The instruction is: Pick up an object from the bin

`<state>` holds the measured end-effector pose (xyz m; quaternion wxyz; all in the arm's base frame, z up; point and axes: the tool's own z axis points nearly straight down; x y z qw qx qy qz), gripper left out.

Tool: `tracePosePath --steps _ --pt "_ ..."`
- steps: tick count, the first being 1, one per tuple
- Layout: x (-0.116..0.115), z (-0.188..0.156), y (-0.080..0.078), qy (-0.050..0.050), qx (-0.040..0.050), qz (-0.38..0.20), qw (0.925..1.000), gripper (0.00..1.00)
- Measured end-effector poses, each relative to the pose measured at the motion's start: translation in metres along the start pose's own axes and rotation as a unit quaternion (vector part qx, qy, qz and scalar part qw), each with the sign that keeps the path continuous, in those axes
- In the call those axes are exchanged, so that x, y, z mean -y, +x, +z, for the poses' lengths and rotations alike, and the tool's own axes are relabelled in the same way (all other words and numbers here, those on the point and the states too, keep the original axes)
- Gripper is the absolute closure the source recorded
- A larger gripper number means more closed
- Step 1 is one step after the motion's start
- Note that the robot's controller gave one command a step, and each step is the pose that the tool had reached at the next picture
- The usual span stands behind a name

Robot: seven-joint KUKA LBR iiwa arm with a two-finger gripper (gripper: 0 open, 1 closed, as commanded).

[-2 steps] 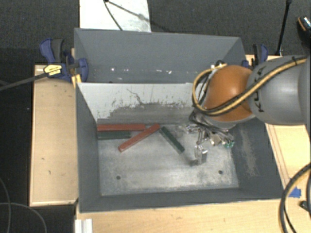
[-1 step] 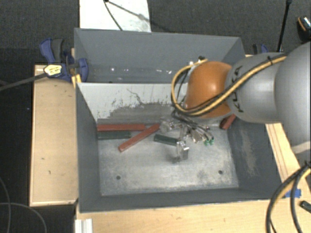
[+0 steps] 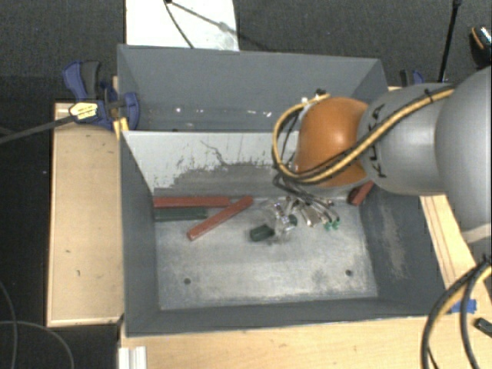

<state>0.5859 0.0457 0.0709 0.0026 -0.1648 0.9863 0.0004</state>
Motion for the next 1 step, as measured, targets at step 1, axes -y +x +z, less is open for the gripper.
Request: tracePosePath --steps 1 --pt "-0.0329 -0.1379 -0.0199 0.001 0.0035 0.000 1.0000 1.00"
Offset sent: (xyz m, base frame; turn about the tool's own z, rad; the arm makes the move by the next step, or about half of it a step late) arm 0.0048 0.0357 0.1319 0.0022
